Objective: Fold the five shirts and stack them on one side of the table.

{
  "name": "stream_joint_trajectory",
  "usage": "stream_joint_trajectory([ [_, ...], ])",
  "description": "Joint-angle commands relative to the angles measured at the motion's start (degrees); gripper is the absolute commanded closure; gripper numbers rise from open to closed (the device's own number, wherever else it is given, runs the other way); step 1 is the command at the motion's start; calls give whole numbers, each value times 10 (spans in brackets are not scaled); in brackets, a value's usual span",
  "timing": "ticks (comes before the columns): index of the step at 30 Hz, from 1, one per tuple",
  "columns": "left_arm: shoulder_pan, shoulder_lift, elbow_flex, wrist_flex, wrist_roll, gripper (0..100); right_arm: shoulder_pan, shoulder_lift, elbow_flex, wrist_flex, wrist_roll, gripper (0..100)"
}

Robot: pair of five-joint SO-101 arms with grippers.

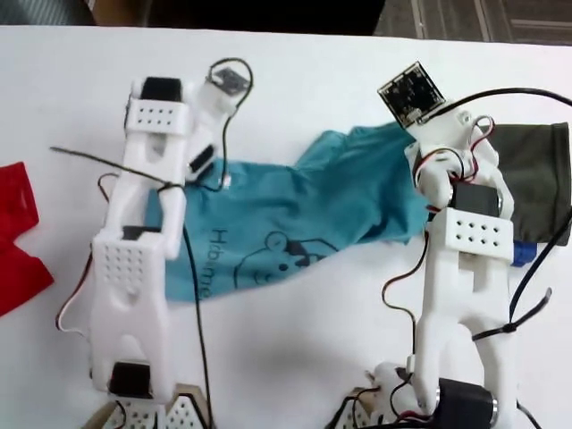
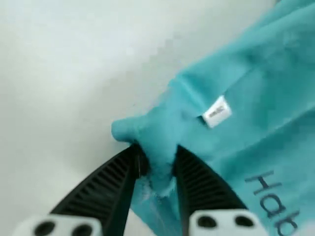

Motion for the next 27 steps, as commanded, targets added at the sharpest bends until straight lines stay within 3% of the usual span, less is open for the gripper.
stream_joint_trajectory([
  [1, -4, 21, -3, -46, 5, 884, -1, -31, -7, -12, 4, 978],
  [7, -3, 52, -48, -53, 7, 917, 0, -32, -7, -11, 4, 978],
  [14, -6, 57, -182, 21, 32, 917, -1, -29, -7, -11, 4, 978],
  [23, -4, 57, -110, -33, 34, 928, -2, -29, -7, -12, 4, 978],
  [27, -8, 43, -161, -4, 39, 970, 0, -33, -7, -12, 4, 978],
])
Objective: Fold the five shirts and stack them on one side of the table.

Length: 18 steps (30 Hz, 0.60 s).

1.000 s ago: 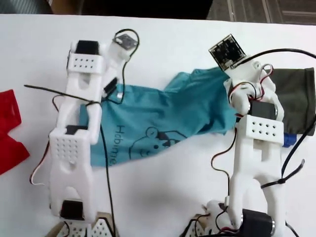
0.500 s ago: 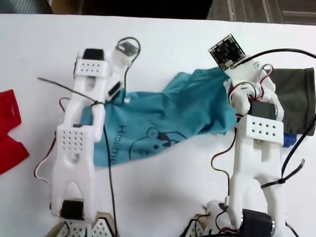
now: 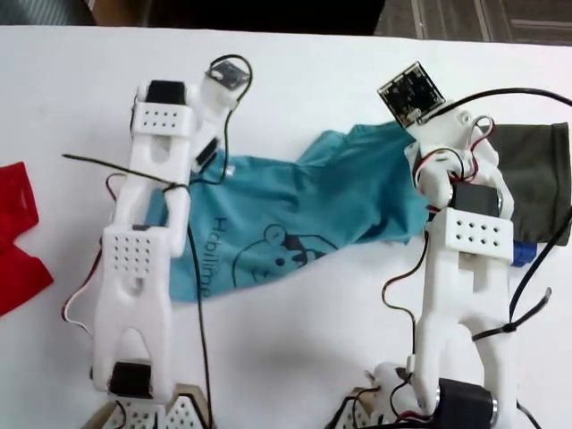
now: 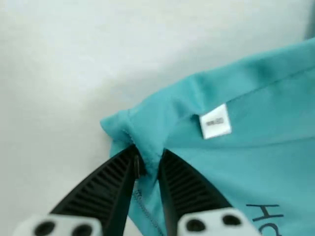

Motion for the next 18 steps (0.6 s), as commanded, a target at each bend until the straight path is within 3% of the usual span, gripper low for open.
stream_joint_trajectory([
  [1, -11, -25, -76, 37, 10, 973, 0, -34, -9, -12, 0, 978],
  [7, -38, -135, -124, 64, 25, 974, -2, -87, -86, -11, -90, 978],
  [18, -16, -519, 100, 62, 28, 974, -15, -130, -218, 22, -93, 978],
])
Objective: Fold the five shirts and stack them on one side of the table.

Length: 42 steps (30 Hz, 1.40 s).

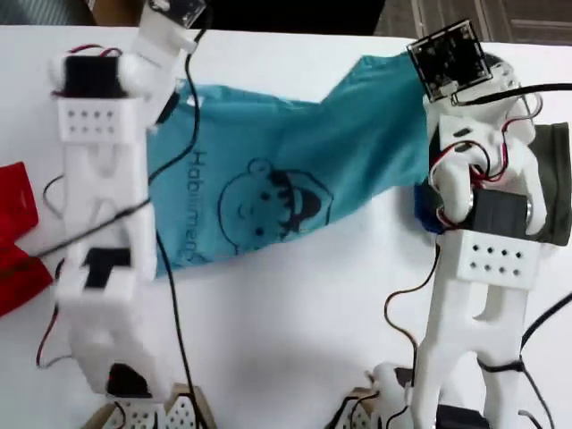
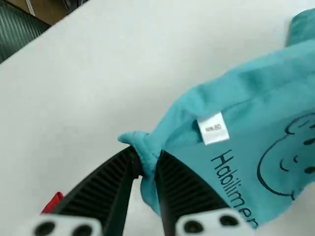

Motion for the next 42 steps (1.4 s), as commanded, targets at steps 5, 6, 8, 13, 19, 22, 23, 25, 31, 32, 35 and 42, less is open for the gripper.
stream_joint_trajectory([
  [5, -8, -308, 124, 9, 20, 974, 0, -89, -99, 4, -3, 978],
  [6, -14, -333, 133, 9, 21, 974, 0, -102, -100, 4, -3, 978],
  [8, -25, -369, 158, 8, 18, 974, 0, -126, -98, 6, -3, 978],
  [13, -56, -419, 183, 8, 18, 974, -3, -196, -103, 17, -2, 978],
  [19, -84, -471, 184, 0, 18, 974, 0, -271, -103, 14, 4, 978],
  [22, -84, -497, 184, 0, 18, 974, -3, -300, -103, -22, 50, 978],
  [23, -84, -504, 184, 0, 18, 974, -3, -309, -103, -39, 60, 978],
  [25, -84, -518, 184, 0, 19, 974, -3, -323, -103, -64, 75, 978],
  [31, -82, -581, 184, 0, 22, 974, -4, -359, -102, -65, 86, 978],
  [32, -82, -593, 184, 0, 22, 974, -4, -367, -102, -65, 86, 978],
  [35, -81, -623, 184, 0, 22, 974, -5, -394, -102, -65, 85, 978],
  [42, -84, -673, 188, 1, 21, 974, -35, -450, -102, -44, 85, 978],
])
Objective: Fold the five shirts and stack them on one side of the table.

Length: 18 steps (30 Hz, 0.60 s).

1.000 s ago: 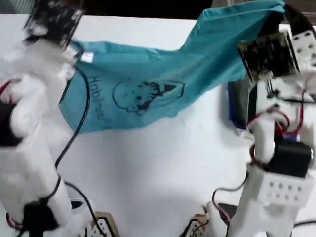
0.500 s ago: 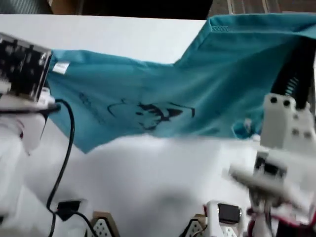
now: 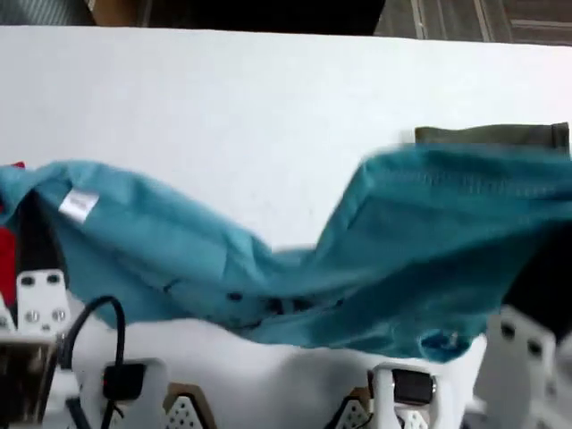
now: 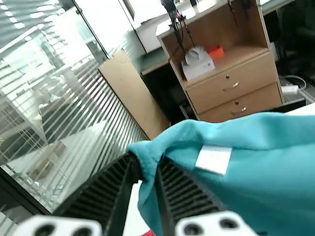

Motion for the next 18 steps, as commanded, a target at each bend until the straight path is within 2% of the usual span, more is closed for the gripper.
stream_joint_trajectory([
  [1, -5, -11, 3, 2, 4, 974, -8, -9, -12, 0, 4, 978],
  [7, -5, 20, 54, -23, 4, 974, -8, 26, 2, -2, 5, 978],
  [18, -3, 163, 251, -200, 4, 974, -9, 236, 147, 0, 4, 978],
])
